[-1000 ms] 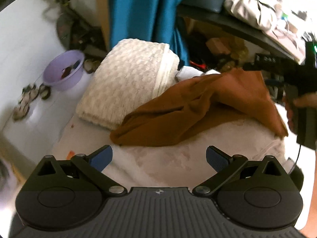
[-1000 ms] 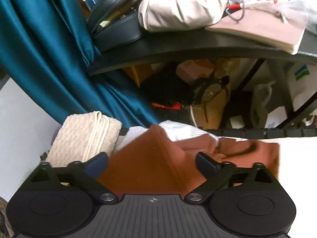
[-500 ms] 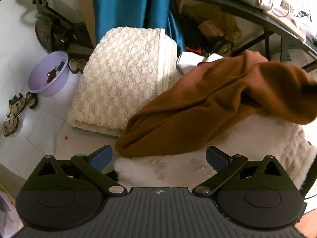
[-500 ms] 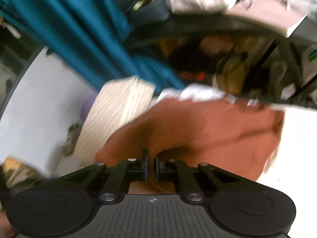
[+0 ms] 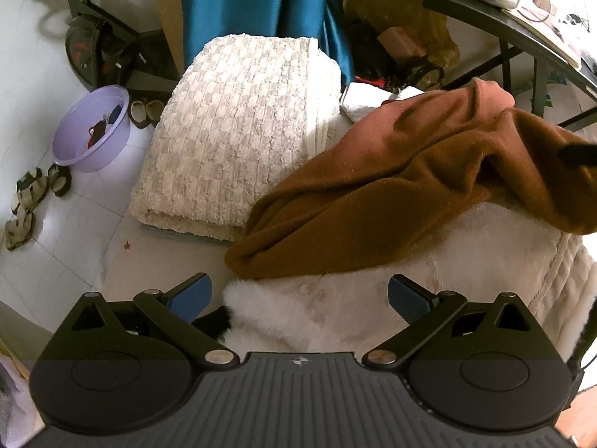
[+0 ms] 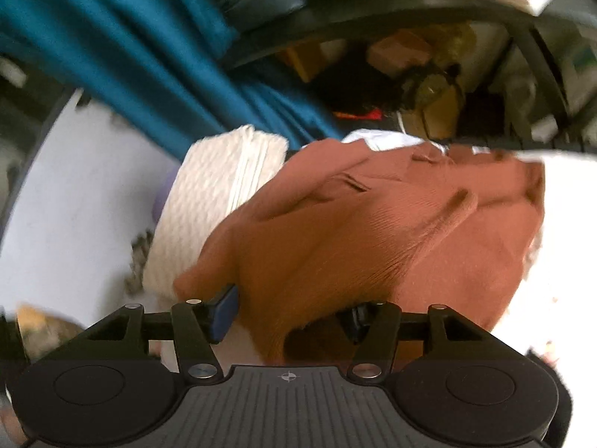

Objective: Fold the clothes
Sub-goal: 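Grasp the rust-brown cardigan with the right gripper while the left gripper grasps it too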

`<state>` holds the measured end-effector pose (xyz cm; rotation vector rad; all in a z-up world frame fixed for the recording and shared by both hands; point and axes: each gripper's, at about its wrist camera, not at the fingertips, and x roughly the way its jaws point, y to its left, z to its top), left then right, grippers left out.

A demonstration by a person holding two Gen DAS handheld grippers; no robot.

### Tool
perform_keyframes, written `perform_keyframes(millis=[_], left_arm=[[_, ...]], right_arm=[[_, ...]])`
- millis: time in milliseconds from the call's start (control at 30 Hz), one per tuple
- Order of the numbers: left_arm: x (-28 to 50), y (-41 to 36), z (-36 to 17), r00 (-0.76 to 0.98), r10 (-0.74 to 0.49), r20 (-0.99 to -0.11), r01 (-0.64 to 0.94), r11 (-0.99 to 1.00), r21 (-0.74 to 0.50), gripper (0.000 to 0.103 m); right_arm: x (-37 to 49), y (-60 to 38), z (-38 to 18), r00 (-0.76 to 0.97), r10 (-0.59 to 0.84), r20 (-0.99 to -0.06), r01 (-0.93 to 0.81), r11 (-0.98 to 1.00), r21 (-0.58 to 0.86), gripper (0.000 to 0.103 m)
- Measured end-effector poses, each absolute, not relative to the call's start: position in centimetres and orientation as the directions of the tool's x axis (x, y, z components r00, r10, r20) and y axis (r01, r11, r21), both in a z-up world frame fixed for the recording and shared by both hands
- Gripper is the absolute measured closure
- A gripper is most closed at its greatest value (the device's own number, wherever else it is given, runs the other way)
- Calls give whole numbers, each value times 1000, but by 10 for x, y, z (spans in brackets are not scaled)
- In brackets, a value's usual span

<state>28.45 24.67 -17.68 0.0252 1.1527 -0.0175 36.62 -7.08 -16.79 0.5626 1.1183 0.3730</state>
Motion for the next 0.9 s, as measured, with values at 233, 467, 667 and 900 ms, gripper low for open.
perform_keyframes(millis=[233,467,667,900], left_arm=[[283,240,-176,419,10,-908,52,998,35,1],[293,238,-164,487,-78,-870,106,994,-30,1],[307,215,-164,511,-93,-855,176,984,-2,1],[310,183,-156,552,-130,-824,315,947,61,1]], right_arm=[[381,-64,-174,401,608,-686,34,738,674,86],[388,-75,-113,520,625,-583,-120,729,674,96],[376,-87,-70,532,706,-468,-232,653,721,96],[346,-106,-1,564,772,-292,-390,561,730,96]])
